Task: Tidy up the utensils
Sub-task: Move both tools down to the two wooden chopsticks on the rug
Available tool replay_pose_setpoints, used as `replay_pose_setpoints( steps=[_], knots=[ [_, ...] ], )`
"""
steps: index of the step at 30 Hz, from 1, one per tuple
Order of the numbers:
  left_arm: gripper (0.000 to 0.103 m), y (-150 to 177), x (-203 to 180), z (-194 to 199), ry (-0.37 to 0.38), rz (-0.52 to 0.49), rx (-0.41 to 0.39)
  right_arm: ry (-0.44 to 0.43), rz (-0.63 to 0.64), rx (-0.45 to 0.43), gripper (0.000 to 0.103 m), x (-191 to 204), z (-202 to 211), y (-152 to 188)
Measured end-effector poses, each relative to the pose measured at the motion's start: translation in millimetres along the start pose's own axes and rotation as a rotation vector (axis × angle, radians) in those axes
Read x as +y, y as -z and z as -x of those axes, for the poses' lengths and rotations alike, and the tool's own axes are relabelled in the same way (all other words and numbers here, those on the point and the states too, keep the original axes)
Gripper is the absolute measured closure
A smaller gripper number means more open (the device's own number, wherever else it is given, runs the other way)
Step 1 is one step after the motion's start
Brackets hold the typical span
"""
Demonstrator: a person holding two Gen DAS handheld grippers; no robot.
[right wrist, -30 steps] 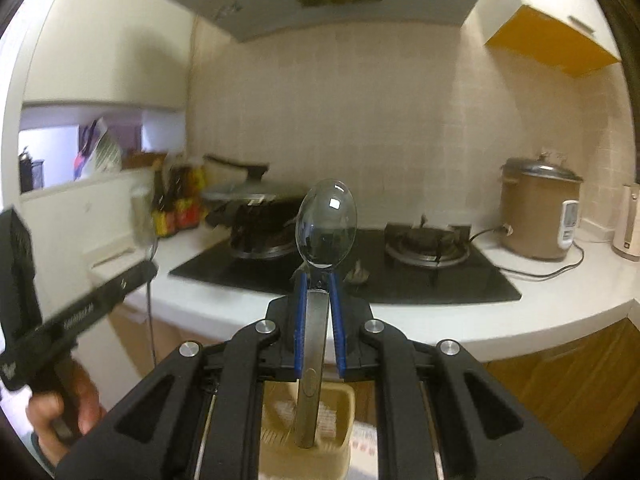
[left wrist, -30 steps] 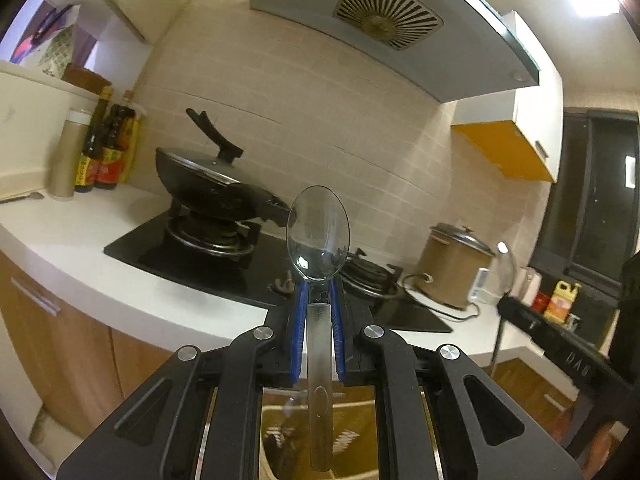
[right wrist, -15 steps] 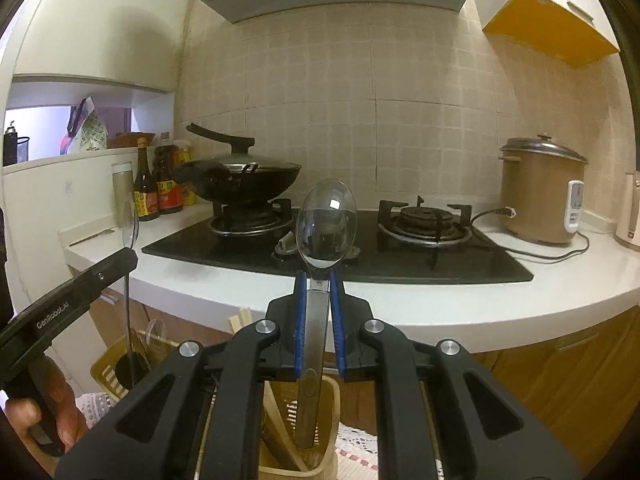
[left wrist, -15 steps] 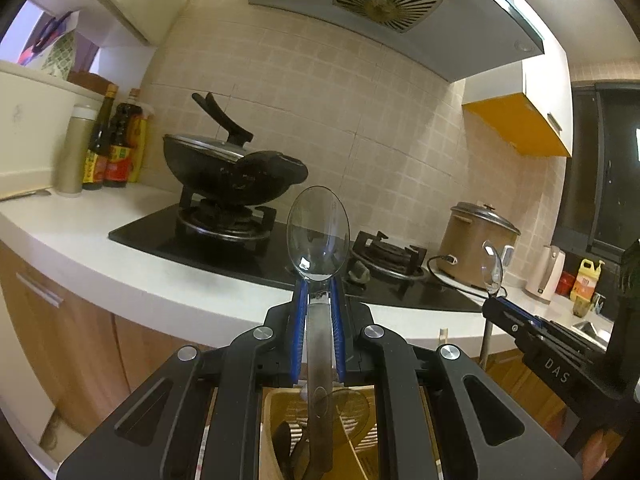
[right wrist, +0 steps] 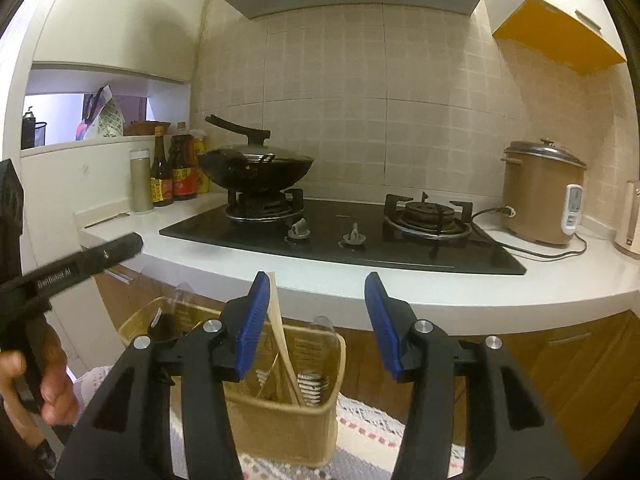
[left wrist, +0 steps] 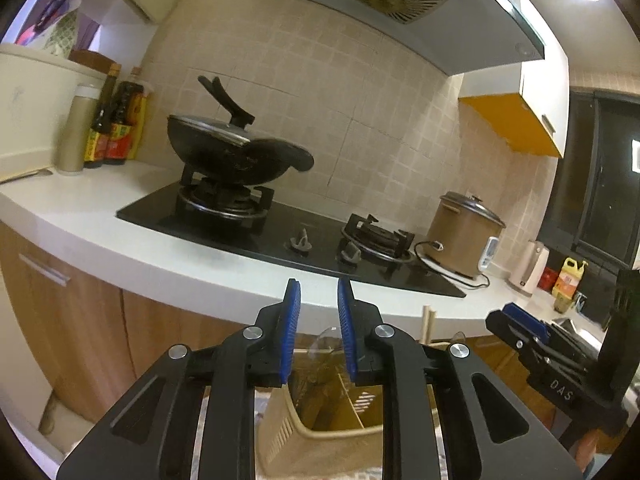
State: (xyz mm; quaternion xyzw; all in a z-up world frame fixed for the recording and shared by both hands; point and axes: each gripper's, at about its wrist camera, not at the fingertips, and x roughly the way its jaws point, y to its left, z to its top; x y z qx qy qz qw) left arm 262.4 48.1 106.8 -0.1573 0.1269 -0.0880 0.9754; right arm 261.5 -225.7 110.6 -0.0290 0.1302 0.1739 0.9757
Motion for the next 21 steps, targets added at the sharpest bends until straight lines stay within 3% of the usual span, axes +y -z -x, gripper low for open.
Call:
replay_pose_setpoints(
  steps=[6, 12, 15, 16, 19, 21],
  knots=[
    [0.082, -14.0, -13.4, 44.8, 0.008, -0.017, 0.019, -0.017, -0.004, 0.018, 0.057, 12.3, 46.6, -10.0],
    [0.079, -36.1, -38.0, 89.3, -0.019, -0.08, 0.092, -0.079, 0.014, 0.136, 0.057, 36.4, 84.1, -13.9],
    [0.075, -29.4, -40.5, 106.0, -0.037, -0.077, 0.211, -0.123, -0.006, 0.278, 0.057, 48.9, 92.3, 0.6],
    [0.075, -22.3, -38.3, 110.0, -0.041, -0.069, 0.257, -0.155, -0.025, 0.378, 0.057, 53.3, 89.3, 14.5],
    [0.075, 28.1, -21.4, 120.9, -0.059, -0.017, 0.462, -0.248, -0.093, 0.588, 0.058, 61.0, 81.6, 56.2],
    [0.076, 59.9, -7.9, 125.1, -0.056, 0.033, 0.556, -0.32, -0.143, 0.687, 0.063, 66.5, 81.6, 86.8]
  ],
)
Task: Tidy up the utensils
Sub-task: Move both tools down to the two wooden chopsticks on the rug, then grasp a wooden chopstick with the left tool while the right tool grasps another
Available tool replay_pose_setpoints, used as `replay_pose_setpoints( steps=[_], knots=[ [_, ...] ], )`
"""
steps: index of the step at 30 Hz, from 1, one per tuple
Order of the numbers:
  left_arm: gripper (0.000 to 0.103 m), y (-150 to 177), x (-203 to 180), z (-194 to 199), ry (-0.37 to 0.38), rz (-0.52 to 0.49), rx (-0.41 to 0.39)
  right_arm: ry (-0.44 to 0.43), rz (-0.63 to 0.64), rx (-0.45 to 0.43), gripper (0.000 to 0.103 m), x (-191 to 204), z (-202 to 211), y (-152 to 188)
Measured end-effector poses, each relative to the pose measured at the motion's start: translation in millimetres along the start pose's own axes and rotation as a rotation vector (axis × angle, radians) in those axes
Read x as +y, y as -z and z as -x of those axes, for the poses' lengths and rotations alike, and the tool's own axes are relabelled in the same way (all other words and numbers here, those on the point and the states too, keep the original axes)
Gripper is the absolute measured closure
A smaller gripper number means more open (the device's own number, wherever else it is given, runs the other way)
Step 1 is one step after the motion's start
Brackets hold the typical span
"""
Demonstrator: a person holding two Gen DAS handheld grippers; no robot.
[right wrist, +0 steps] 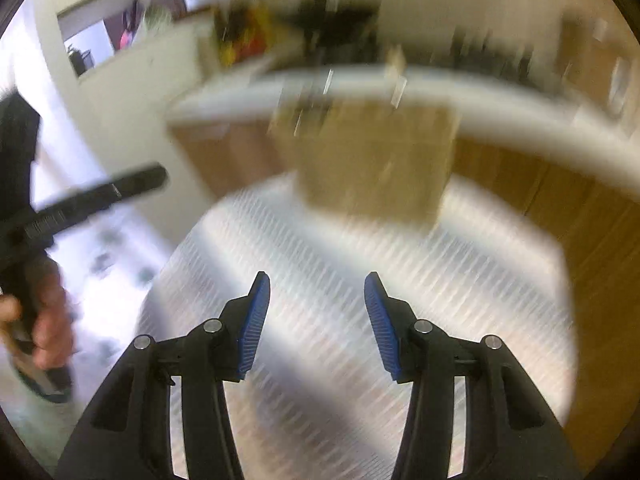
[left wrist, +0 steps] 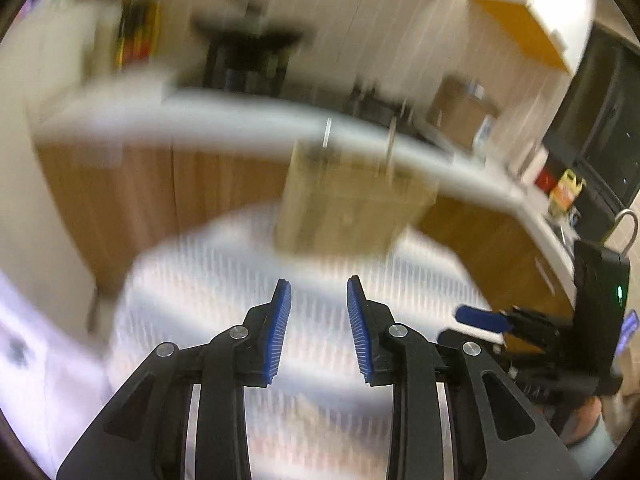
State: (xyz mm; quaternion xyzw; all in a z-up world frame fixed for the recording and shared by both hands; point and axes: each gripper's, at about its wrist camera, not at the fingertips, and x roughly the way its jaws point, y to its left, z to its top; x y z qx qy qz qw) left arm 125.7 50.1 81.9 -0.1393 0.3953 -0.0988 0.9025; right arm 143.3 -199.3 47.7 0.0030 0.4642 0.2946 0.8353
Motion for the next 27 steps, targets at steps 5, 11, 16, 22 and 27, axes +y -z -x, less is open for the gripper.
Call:
replay_pose_setpoints(
  steps=[5, 11, 16, 22, 27],
  knots=[
    [0.077, 73.4, 26.1, -30.6, 0.033, 0.091, 0.188, -0.03, 0.033, 0.126, 0.072, 18.6, -34.9, 63.1],
    [0.077, 107.3, 24.7, -51.2, 0.008, 0.117, 0.209, -0.001, 0.126, 0.103, 0.076, 47.2, -40.8, 101.4],
    [0.082, 118.9, 19.5, -71.1, -0.053, 0.113, 0.205, 0.032, 0.174, 0.091, 0.084, 60.0, -54.5, 110.0],
    [0.084, 120.3, 13.1, -73.3, -0.074, 0.099, 0.184, 0.107, 0.264, 0.083, 0.095, 68.1, -66.7, 124.2],
    [0.083, 118.1, 5.4, -72.9, -0.1, 0.075, 0.177, 0.162, 0.221, 0.061, 0.099, 55.8, -63.6, 118.3]
  ],
)
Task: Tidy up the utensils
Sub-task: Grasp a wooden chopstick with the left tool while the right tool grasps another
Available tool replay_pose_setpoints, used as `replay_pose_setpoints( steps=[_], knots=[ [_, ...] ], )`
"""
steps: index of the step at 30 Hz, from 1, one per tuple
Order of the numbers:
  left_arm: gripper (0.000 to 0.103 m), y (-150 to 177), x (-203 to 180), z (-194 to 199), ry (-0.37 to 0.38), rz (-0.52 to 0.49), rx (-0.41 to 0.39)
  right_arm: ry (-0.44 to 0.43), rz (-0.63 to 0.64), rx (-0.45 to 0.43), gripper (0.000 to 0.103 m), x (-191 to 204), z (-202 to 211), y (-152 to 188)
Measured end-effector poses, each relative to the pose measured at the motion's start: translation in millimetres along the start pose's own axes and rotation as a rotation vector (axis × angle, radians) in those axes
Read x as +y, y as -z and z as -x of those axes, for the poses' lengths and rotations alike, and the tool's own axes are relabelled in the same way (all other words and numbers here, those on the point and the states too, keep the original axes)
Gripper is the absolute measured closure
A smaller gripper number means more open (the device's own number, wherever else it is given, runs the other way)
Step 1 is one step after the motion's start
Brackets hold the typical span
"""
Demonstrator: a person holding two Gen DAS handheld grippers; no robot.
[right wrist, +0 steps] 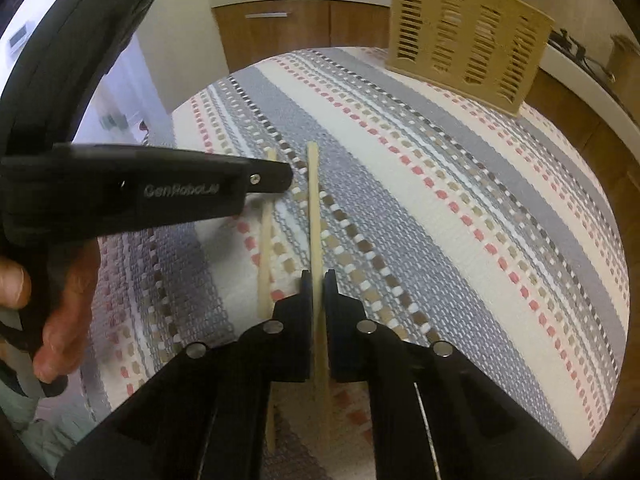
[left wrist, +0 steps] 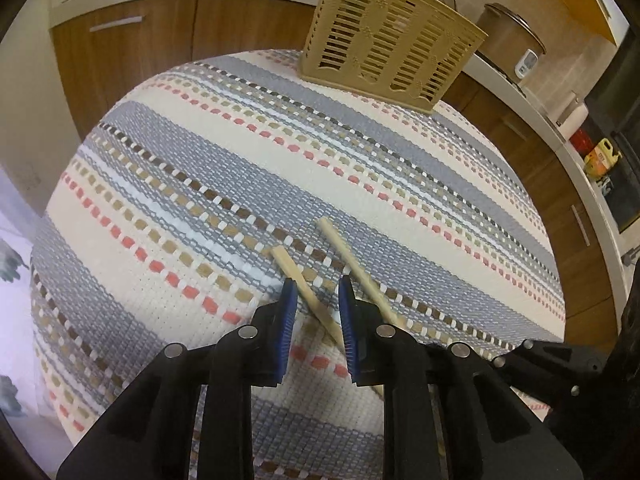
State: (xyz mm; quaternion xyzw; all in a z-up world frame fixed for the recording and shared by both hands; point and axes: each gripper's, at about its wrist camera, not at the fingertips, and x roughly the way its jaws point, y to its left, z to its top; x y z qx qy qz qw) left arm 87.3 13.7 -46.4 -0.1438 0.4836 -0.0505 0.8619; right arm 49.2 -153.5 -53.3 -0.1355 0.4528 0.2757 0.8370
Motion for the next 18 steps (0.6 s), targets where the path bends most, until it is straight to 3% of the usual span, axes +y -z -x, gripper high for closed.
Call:
replay_pose_setpoints(
  steps=[6, 7, 8, 12, 18],
  knots=[
    [0.082, -3.2, -16.0, -3.5, -0.064, -0.062, -0.001, 0.038, -0.148, -0.017, 0.1, -52.9, 6.7, -5.1],
    [0.085, -3.3, -20.8, -5.1, -0.095, -0.087, -0.004, 0.046, -0.175, -0.017, 0.1, -62.2, 7.0, -6.7],
    [0.095, -3.0, -24.6, -7.0, -0.121, -0.112, -0.006, 0.048, -0.205, -0.016, 0.1, -71.8, 7.3, -8.6],
    [0.102, -6.7, -36.8, -12.0, -0.159, -0.18, -0.017, 0.073, -0.264, -0.021, 0.1, -95.3, 10.1, -12.4],
    [0.103, -38.1, -25.1, -12.5, -0.002, -0.143, -0.046, 0.045, -0.335, -0.008, 0.1, -108.8, 10.5, -9.0]
  ],
)
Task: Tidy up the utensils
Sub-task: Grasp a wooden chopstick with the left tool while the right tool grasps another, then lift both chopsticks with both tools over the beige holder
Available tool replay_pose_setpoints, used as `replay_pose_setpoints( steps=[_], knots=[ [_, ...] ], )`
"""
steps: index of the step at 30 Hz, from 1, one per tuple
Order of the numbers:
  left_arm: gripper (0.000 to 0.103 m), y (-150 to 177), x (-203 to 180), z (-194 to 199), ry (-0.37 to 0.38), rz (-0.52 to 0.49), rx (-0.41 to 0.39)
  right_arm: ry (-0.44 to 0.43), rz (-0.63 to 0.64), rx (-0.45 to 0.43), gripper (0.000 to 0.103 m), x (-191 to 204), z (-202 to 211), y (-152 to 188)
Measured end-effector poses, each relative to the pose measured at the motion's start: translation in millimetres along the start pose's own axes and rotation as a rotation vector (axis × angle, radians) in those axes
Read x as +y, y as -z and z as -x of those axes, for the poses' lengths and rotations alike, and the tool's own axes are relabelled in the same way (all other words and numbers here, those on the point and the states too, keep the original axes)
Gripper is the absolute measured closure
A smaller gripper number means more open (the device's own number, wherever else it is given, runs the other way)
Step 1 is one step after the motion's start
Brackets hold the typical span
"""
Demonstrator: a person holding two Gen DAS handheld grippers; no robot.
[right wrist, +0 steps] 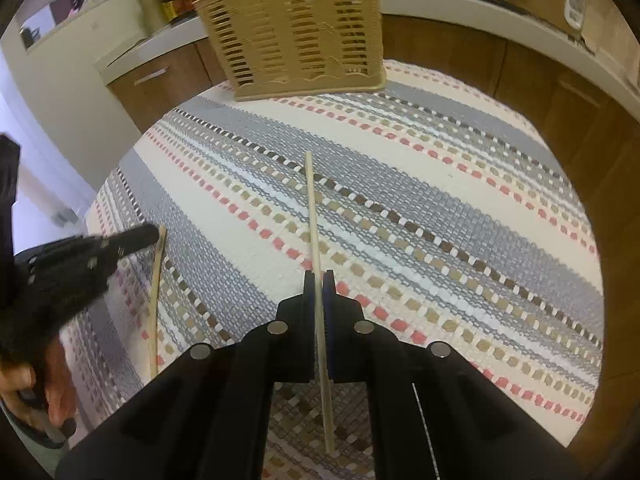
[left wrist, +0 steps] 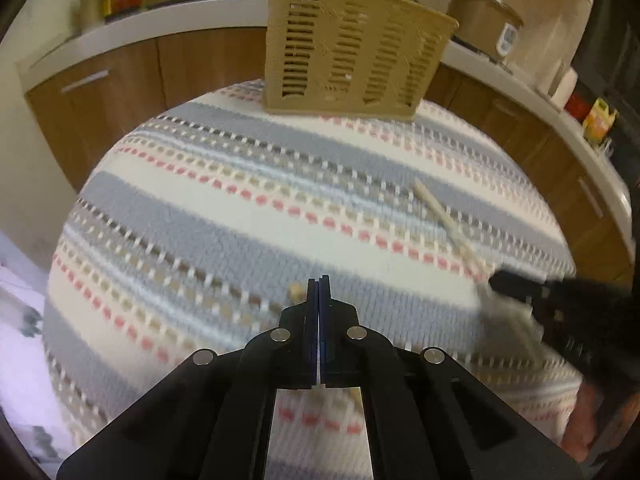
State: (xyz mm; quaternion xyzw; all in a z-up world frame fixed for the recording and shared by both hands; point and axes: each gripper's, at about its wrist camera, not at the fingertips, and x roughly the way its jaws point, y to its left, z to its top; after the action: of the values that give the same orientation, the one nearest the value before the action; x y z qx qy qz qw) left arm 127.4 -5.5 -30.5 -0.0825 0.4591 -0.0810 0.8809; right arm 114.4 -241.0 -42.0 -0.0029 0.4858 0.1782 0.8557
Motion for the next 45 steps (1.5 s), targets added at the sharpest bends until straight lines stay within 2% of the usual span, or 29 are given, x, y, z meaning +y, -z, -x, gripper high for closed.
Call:
replay_pose_setpoints(
  steps=[2, 6, 8, 9, 11, 13, 17, 18, 19, 22, 23, 24, 27, 28, 29, 31, 34, 37, 40, 45],
  knots=[
    [0.103, -15.0, 5.0, -6.3, 0.079, -0.002, 0.014, -0.013, -0.023, 0.013, 0.1, -3.2, -1.2, -1.4],
    [0.103, -33.4, 16.1, -23.4, 0.144, 0.013, 0.113, -0.039, -0.018, 0.06, 0.098, -1.2, -5.1, -9.2],
    [0.103, -29.3, 24.7, -17.8, 0.144, 0.049, 0.122, -0.028, 0.02, 0.075, 0.086, 5.6, -7.9, -16.5],
    [0.097, -25.2, 28.2, -15.3, 0.135, 0.065, 0.126, -0.018, 0.041, 0.075, 0.079, 7.7, -7.8, -20.6],
    [0.079, -12.7, 32.8, -10.0, 0.148, 0.092, 0.148, -0.009, 0.075, 0.088, 0.079, 10.7, -10.4, -31.4],
    [0.078, -1.1, 31.1, -12.1, 0.151, 0.111, 0.176, -0.001, 0.086, 0.095, 0.079, 10.7, -14.5, -44.5],
    [0.078, 11.5, 6.7, -7.2, 0.075, 0.061, 0.177, 0.001, 0.152, 0.199, 0.081, 18.6, -36.3, -61.0],
    [0.078, 13.5, 0.2, -6.9, 0.042, 0.038, 0.173, 0.005, 0.166, 0.234, 0.087, 21.2, -42.9, -60.8],
    [0.078, 16.1, -12.1, -7.6, -0.022, -0.013, 0.166, 0.037, 0.208, 0.229, 0.093, 26.9, -43.1, -61.1],
    [0.078, 20.0, -41.0, -16.4, -0.155, -0.119, 0.154, 0.076, 0.263, 0.257, 0.098, 34.4, -45.6, -62.9],
    [0.082, 20.6, -47.7, -18.5, -0.19, -0.151, 0.146, 0.073, 0.267, 0.266, 0.098, 34.5, -46.6, -63.8],
    [0.089, 19.5, -49.7, -19.2, -0.196, -0.166, 0.144, 0.067, 0.27, 0.275, 0.098, 34.1, -47.2, -65.4],
    [0.1, 16.3, -56.9, -22.9, -0.207, -0.201, 0.151, 0.043, 0.255, 0.293, 0.099, 31.2, -48.9, -70.4],
    [0.1, 14.9, -59.3, -23.9, -0.203, -0.205, 0.154, 0.037, 0.253, 0.295, 0.099, 30.2, -49.0, -71.5],
    [0.1, 12.9, -58.7, -24.5, -0.191, -0.208, 0.153, 0.034, 0.254, 0.294, 0.099, 29.7, -48.8, -72.0],
    [0.1, 9.0, -55.7, -24.6, -0.1, -0.193, 0.142, 0.019, 0.247, 0.282, 0.099, 28.5, -46.9, -72.0],
    [0.1, 1.7, -46.8, -25.5, -0.025, -0.154, 0.116, -0.026, 0.232, 0.245, 0.099, 21.5, -38.6, -73.7],
    [0.1, -13.1, -39.4, -17.8, 0.037, -0.108, 0.054, -0.04, 0.229, 0.189, 0.099, 19.5, -24.1, -78.5],
    [0.1, -29.4, -34.9, -2.3, 0.066, -0.084, -0.032, -0.069, 0.221, 0.107, 0.099, 17.4, -1.4, -87.3],
    [0.1, -69.6, -26.9, 42.7, 0.096, -0.049, -0.256, -0.097, 0.208, -0.089, 0.099, 18.9, 44.0, -112.1]
  ],
)
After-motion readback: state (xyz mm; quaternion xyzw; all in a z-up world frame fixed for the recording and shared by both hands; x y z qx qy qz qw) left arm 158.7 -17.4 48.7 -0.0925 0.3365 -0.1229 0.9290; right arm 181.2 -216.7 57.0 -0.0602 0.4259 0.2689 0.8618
